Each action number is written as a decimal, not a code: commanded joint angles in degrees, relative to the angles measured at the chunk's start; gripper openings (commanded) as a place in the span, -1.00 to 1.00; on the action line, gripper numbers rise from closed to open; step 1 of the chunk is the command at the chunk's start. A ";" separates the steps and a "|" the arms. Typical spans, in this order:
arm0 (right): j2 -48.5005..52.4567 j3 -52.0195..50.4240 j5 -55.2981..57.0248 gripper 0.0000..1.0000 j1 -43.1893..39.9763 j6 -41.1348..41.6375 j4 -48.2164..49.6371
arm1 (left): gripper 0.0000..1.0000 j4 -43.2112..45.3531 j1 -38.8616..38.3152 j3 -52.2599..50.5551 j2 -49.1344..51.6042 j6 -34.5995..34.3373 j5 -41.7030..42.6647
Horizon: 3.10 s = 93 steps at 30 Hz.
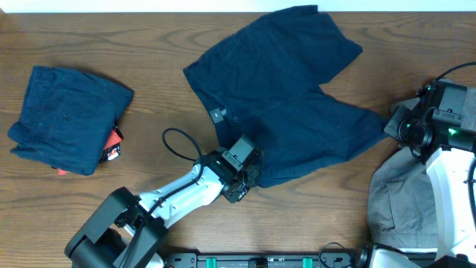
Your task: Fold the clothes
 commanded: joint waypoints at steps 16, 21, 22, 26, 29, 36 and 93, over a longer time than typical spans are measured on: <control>-6.47 0.87 -4.11 -0.98 -0.28 -2.51 -1.03 | -0.88 -25.18 6.03 -0.74 -35.36 41.22 1.25; -12.39 3.02 -4.90 -0.98 0.09 -6.62 2.43 | -0.88 -30.36 6.10 -0.72 -51.06 41.35 -7.37; -13.07 3.48 -6.03 -0.98 0.44 -7.45 3.61 | -0.88 -30.27 6.10 -0.72 -53.88 41.33 -10.69; -13.42 4.17 -12.17 -0.98 3.41 -9.73 12.31 | -0.88 -30.12 6.12 -0.74 -59.08 40.54 -25.22; -11.28 4.17 -12.22 -0.98 7.08 -10.14 18.80 | -0.88 -29.83 6.45 -0.76 -58.14 36.59 -32.63; -1.09 4.17 -12.20 -0.98 16.04 -10.40 33.31 | -0.88 -23.65 14.08 -0.76 -46.51 36.02 -30.64; 33.07 4.20 1.73 0.05 21.18 -10.73 22.45 | 0.52 2.78 45.88 2.03 7.23 52.94 0.28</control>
